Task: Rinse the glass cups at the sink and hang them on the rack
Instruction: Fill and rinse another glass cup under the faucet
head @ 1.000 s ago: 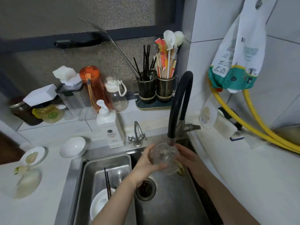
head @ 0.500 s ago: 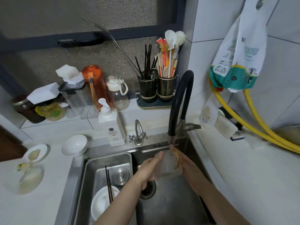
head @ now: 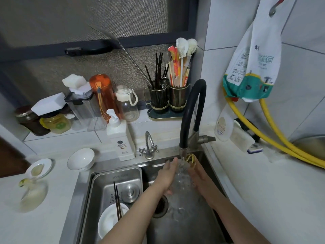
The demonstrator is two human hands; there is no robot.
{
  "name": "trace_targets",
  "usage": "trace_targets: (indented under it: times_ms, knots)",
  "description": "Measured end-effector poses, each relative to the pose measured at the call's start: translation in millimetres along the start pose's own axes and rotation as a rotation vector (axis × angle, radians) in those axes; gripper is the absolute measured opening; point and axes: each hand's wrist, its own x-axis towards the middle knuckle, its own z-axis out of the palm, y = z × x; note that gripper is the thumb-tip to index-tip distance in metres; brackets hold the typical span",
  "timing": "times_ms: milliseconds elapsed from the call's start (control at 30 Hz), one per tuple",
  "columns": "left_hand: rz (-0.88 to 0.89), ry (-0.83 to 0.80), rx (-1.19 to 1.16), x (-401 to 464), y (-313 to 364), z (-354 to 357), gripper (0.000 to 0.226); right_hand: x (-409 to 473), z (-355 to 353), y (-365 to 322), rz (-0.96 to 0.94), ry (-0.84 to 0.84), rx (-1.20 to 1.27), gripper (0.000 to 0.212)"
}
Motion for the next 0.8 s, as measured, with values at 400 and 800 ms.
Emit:
trace_targets:
  times_ms: [400, 800]
  knots:
    - [0.518, -0.099, 0.542, -24, -20, -22, 0.113, 24, -11, -13, 0.159, 0.109, -0.297, 0.058]
    - [0.64, 0.108, 0.986, -25, -13, -24, 0.123, 34, -10, -19, 0.214, 0.064, -0.333, 0.057]
